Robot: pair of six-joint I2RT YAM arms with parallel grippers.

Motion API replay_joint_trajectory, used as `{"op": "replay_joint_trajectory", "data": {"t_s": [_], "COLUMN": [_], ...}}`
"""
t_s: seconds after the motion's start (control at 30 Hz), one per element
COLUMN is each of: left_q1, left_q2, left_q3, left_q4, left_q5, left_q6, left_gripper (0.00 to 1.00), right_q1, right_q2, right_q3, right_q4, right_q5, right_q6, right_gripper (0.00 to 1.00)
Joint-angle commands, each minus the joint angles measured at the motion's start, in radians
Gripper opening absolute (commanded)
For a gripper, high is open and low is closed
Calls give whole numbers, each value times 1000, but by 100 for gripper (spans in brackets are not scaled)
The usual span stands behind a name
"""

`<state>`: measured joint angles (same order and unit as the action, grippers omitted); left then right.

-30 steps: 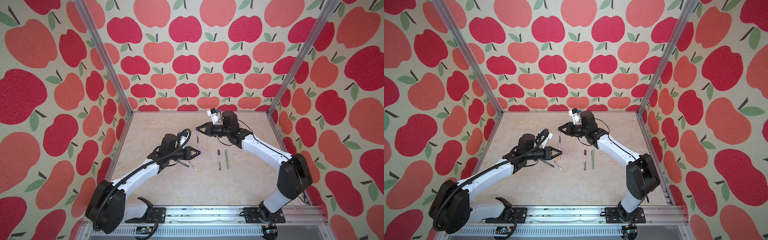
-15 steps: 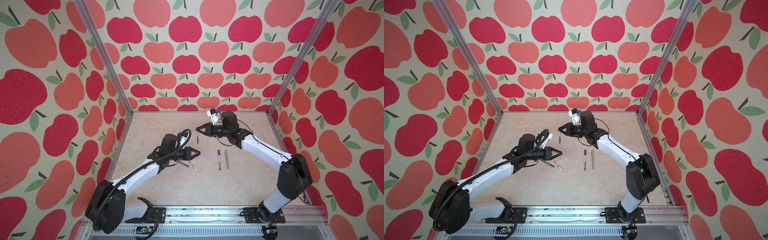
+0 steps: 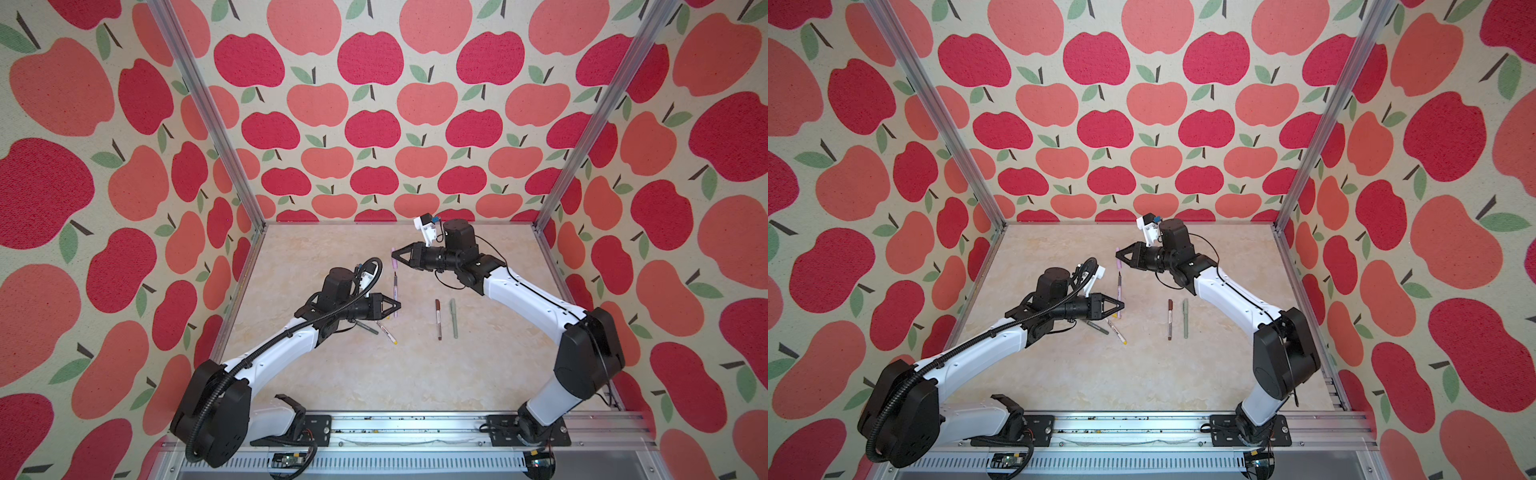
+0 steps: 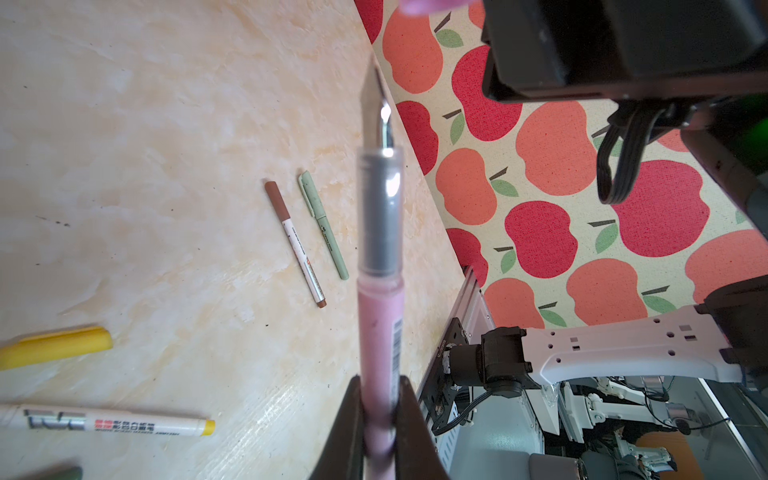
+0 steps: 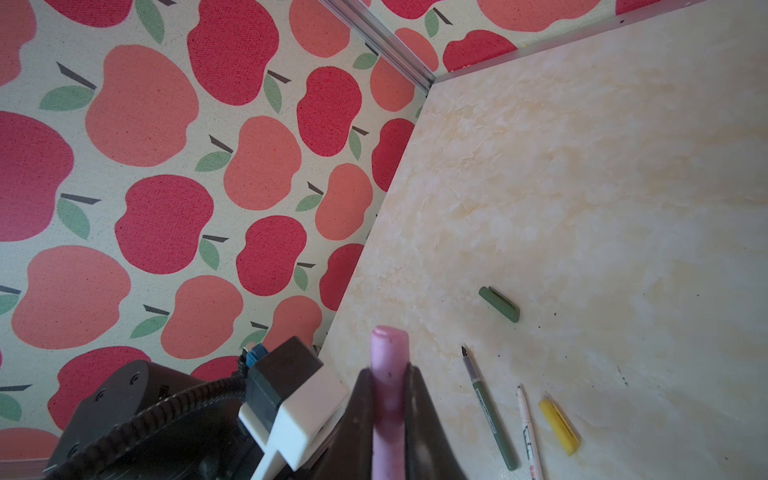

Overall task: Insert the pens into the pen caps
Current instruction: 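Align the pink cap above the pen nib with the right gripper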

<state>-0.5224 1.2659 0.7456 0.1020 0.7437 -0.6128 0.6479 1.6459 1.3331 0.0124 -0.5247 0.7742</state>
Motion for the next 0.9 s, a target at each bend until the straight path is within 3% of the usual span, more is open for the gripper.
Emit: {"op": "replay_joint_trajectory", "data": {"t_s": [0.0,0.87], "left_q1": [-5,-4], "left_q2": [-2,-2], "left_q3": [20,29], "left_q4": [15,10], "left_q5": [6,4], "left_q6": [10,12], "left_gripper": [0,0], "right_q1": [1,2], "right_q2": [11,23], "right_q3": [26,8], "right_q4": [-17,-34], "right_q5": [7,17], "right_q6": [-27,-53], "right_gripper": [10,10]}}
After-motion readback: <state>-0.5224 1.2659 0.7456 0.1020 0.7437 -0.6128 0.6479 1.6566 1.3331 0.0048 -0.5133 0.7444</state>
